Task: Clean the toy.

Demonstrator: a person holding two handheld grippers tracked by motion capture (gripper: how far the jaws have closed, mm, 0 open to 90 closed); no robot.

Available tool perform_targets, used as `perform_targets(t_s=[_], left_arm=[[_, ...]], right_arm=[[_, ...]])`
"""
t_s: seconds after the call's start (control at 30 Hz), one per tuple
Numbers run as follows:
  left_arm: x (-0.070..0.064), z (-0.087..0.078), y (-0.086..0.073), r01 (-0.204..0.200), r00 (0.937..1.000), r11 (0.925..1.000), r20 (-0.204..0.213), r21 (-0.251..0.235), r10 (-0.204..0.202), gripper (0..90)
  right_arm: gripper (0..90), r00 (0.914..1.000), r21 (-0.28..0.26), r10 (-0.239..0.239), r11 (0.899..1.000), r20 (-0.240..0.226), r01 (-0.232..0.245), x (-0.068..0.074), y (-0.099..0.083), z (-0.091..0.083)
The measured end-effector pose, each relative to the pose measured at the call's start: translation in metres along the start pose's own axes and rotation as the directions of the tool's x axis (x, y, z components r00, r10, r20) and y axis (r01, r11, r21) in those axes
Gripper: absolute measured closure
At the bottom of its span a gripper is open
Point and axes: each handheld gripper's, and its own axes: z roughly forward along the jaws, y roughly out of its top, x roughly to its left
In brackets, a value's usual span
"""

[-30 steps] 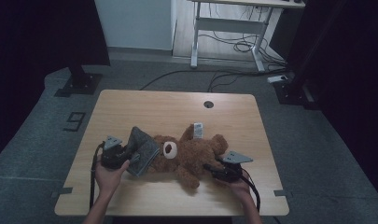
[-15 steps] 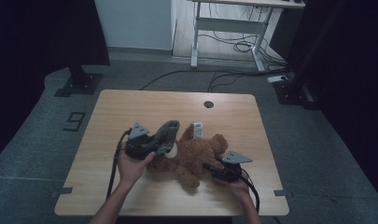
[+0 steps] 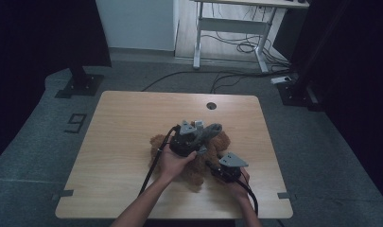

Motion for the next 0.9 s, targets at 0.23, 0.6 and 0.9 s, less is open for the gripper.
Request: perform_targets(t_s=[0.23,0.6,0.9], left_arm=[[0.007,0.003,-0.015,-0.007,0.9992,0.9997,-0.040,0.025,0.008,76.5],[0.041,-0.033,-0.035,0.045,0.9945,0.9988,-0.095,0.017,-0.044,76.2],[0.060,-0.060,-0.042,0.068,0.9879,0.9973,-0.138,-0.028,-0.071,76.2]], right_arm=[[57.1,0.9997,0.008,-0.023,1.000,0.002,0.023,0.003,-0.001,-0.003],[57.1,0.9996,0.009,-0.011,1.000,-0.025,0.011,0.003,-0.006,-0.007],[57.2,0.9995,0.012,-0.004,1.000,-0.032,0.005,0.005,-0.007,-0.008]])
